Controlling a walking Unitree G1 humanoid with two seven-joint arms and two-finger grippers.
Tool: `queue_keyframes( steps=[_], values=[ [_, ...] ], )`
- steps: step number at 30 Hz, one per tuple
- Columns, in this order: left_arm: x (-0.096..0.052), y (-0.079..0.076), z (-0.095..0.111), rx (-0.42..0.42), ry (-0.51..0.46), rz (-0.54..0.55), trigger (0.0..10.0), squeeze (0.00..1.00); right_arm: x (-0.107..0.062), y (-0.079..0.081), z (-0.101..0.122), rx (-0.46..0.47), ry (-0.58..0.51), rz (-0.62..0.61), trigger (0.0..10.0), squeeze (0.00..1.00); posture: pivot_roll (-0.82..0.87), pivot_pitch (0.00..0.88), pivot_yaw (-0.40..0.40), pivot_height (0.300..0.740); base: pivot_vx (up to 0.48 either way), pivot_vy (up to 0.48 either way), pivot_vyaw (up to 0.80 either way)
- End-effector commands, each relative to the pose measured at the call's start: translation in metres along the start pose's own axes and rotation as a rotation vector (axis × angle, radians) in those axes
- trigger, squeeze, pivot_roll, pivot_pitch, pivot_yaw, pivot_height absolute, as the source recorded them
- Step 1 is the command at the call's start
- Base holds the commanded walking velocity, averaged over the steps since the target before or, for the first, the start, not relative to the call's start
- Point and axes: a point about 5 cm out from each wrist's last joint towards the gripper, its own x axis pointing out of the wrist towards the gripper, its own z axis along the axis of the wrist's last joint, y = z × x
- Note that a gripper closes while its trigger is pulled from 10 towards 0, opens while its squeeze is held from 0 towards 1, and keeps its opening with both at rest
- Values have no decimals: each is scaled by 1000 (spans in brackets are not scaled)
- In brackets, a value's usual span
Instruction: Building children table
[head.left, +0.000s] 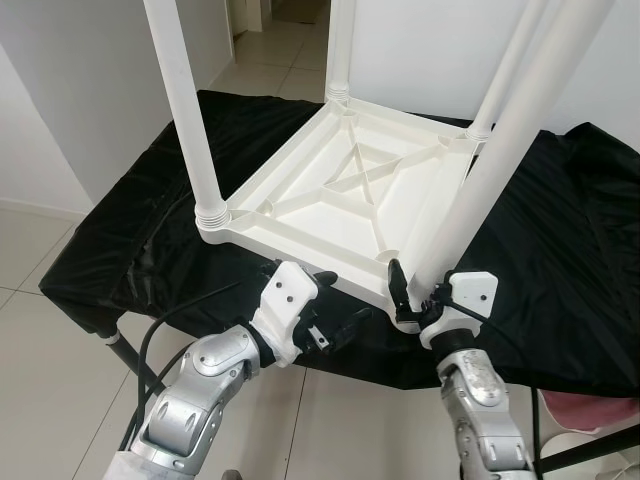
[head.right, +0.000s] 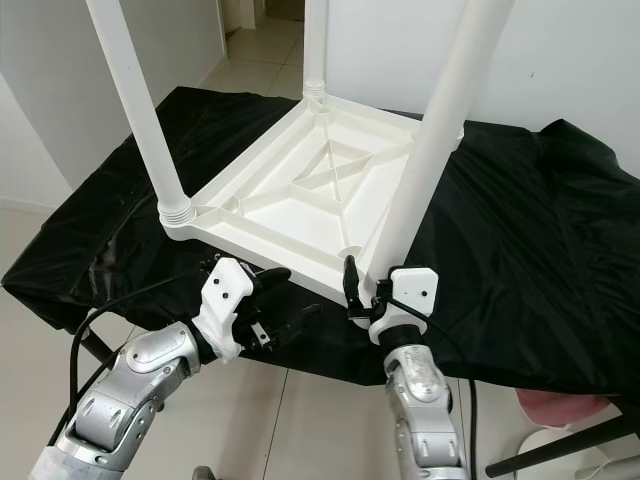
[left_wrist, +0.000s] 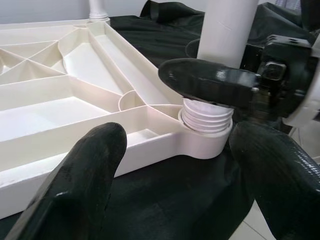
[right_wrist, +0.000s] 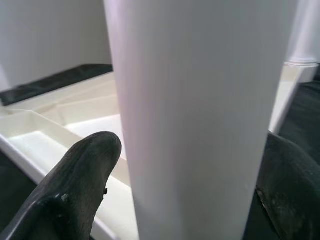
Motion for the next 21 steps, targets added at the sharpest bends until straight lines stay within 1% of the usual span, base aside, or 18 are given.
queue_keyframes(
  steps=[1, 3, 5, 6, 7, 8, 9, 11, 14, 16, 21],
  values=[
    [0, 2, -3, -8, 6, 43, 10000, 0, -1, -3, 2, 16, -4, 44, 10000, 0, 16, 57, 0, 740, 0, 0, 0],
    [-1, 2, -4, -7, 4, 43, 10000, 0, -1, -11, 3, 10, -4, 126, 10000, 0, 15, 57, 0, 740, 0, 0, 0],
    [-1, 2, -5, -16, 2, 39, 10000, 0, 2, -21, 2, 12, 12, 176, 10000, 0, 14, 53, 1, 740, 0, 0, 0],
    [-1, 2, -5, -16, 2, 39, 10000, 0, 2, -21, 2, 12, 12, 176, 10000, 0, 14, 53, 1, 740, 0, 0, 0],
    [-1, 2, -4, -17, 1, 36, 10000, 0, 3, -24, 3, -7, 14, 223, 10000, 0, 14, 51, 0, 740, 0, 0, 0],
    [-1, 1, -5, -18, 3, 29, 10000, 0, 4, -28, 3, -6, 28, 275, 10000, 0, 11, 47, 0, 740, 0, 0, 0],
    [-1, 1, -5, -18, 3, 29, 10000, 0, 4, -28, 3, -6, 28, 275, 10000, 0, 11, 47, 0, 740, 0, 0, 0],
    [0, 1, -6, -25, 12, 11, 10000, 0, 8, -33, 1, -29, 73, 394, 10000, 0, 6, 29, -2, 740, 0, 0, 0],
    [1, 2, -6, -17, 11, 11, 10000, 0, 11, -36, -1, -31, 89, 419, 10000, 0, 5, 26, -1, 740, 0, 0, 0],
    [2, 3, -5, -19, 6, 1, 10000, 0, 14, -35, -3, -35, 111, 479, 10000, 0, 3, 19, -4, 740, 0, 0, 0],
    [4, 1, -5, -19, 5, -11, 10000, 0, 15, -33, -10, -45, 149, 533, 10000, 0, 2, 16, -3, 740, 0, 0, 0]
  ],
)
